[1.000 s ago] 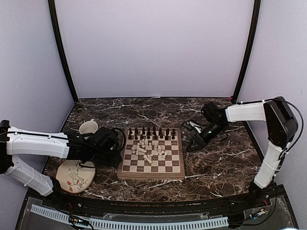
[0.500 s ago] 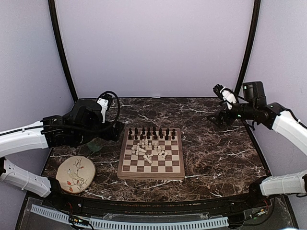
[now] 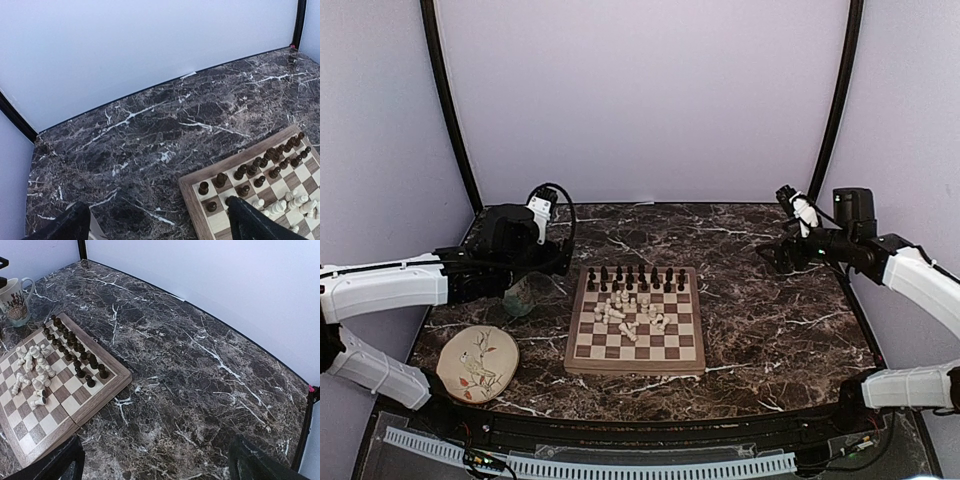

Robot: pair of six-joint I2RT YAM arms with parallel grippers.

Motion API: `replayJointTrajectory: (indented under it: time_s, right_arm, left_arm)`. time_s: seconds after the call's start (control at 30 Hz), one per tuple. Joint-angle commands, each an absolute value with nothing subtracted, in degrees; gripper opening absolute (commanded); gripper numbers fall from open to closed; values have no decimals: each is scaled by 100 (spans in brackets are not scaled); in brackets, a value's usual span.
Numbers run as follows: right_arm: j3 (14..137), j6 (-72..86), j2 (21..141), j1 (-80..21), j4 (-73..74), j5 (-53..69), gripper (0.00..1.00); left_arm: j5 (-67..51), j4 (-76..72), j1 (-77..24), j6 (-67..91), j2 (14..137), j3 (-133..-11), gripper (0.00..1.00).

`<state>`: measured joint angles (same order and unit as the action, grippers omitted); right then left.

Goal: Set up the chess pieces on the board
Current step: Pick up the rook from the chessboard.

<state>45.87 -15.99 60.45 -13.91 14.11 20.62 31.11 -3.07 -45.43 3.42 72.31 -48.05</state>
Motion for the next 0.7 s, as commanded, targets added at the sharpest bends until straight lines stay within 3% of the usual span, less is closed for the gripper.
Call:
replayJointTrajectory:
  time_s: [0.0,0.3,0.43,0.57,0.67]
  right_arm:
    - [5106,-1597,6368,-1358,1329,1894,100]
    - [5067,-1663,7341,-1169,1095,3113,100]
    - [5013,-1703,7042,-1167,1051,3203,100]
    - [4914,-1711,6686,-1065,1095,3153,100]
    - [4668,-1742,6547,-831,1008,3356,100]
  left_arm:
    - [3143,-758,-4474,-57,7133,-5061,99]
    - [3109,-1335,-4371,-528,7014,-4473,99]
    - [3182,-937,-4146,-203,7124,-4642,99]
    - [3444,-1685,-4110,-58,7127,-4257,99]
    - [2504,-979,-4044,-394,7357,-4666,99]
